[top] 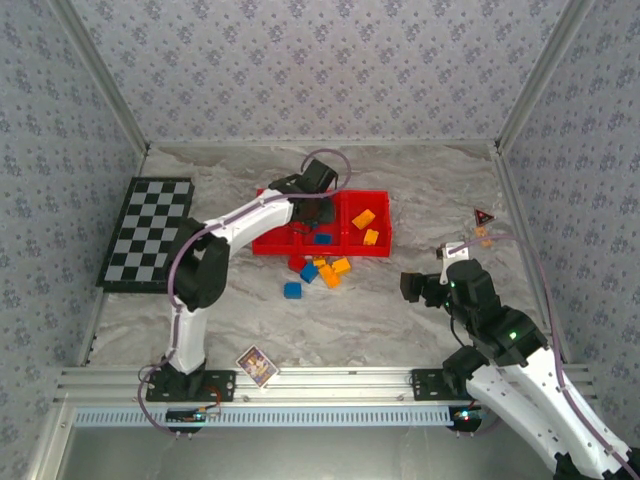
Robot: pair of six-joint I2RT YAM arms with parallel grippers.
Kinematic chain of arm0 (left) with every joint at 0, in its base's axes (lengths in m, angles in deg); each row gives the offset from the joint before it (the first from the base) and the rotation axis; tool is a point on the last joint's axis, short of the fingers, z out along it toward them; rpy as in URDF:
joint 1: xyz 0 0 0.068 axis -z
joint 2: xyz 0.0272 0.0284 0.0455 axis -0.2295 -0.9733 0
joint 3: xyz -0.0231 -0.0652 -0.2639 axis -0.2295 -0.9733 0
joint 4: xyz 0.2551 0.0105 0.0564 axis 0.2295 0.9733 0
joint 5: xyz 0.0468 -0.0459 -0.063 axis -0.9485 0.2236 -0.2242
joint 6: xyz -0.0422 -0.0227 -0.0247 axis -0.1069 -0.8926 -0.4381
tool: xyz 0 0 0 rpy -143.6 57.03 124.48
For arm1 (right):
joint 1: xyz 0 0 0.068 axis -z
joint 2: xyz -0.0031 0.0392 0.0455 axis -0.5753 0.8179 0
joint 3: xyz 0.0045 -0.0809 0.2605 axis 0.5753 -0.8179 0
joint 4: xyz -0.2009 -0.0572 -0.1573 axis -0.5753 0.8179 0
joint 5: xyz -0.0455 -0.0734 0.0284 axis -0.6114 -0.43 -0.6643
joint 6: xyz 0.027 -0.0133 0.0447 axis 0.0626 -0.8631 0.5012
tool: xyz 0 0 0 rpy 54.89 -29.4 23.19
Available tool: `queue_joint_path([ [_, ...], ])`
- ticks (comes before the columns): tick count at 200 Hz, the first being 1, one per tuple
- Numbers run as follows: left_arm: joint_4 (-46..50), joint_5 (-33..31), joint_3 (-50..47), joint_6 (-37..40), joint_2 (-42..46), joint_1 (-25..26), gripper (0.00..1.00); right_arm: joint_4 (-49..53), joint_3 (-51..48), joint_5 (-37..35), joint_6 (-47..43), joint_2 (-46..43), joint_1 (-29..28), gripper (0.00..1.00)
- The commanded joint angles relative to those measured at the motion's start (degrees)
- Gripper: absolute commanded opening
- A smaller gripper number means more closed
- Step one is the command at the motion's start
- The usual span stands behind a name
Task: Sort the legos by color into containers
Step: Place the lego in the container.
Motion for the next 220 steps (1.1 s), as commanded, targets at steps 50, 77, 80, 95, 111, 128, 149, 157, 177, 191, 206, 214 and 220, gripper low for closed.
queue_joint_path([
  [50,-0.9,2.0,6.1,2.7,-2.4,-1.2,0.47,0.3,-0.2,-1.0,0.5,-1.7,0.3,1.00],
  [77,-1.1,2.5,7.0,3.2,-2.4,-1.2,0.52,0.5,-0.2,-1.4,0.6,-1.8,0.2,1.00],
  [80,-1.0,2.5,7.1,3.2,-2.5,-1.2,0.52,0.5,-0.2,-1.3,0.6,-1.8,0.3,1.00],
  [95,-1.1,2.5,7.0,3.3,-1.9,-1.1,0.52,0.5,-0.2,-1.5,0.6,-1.8,0.3,1.00],
  [111,-2.4,2.0,5.5,3.5,0.5,-1.2,0.51,0.5,-0.2,-1.5,0.6,-1.8,0.2,1.00],
  [128,-4.0,1.0,3.1,3.9,4.3,-1.1,0.51,0.5,-0.2,-1.5,0.6,-1.8,0.2,1.00],
  [149,-4.4,-1.5,-0.4,5.6,10.3,-1.1,0.53,0.6,-0.2,-1.7,0.6,-1.9,0.2,1.00],
  [157,-4.4,-2.5,-2.5,6.5,13.2,-1.1,0.58,0.6,-0.3,-1.7,0.6,-1.9,0.2,1.00],
  [177,-4.5,-4.7,-9.2,8.3,21.3,-0.8,0.78,0.4,-0.3,-1.7,0.6,-1.8,0.2,1.00],
  [191,-5.1,-6.5,-15.2,8.2,27.4,-0.6,0.95,0.1,-0.5,-1.7,0.6,-1.8,0.3,1.00],
  [206,-6.0,-7.1,-21.9,7.6,33.7,-0.4,1.00,0.0,-0.6,-1.6,0.6,-1.8,0.3,1.00],
  [214,-6.3,-7.2,-25.2,6.9,36.9,-0.2,1.00,-0.1,-0.7,-1.5,0.6,-1.8,0.4,1.00],
  [220,-6.4,-7.6,-27.5,6.3,39.2,0.0,1.00,-0.1,-0.7,-1.5,0.6,-1.7,0.4,1.00],
])
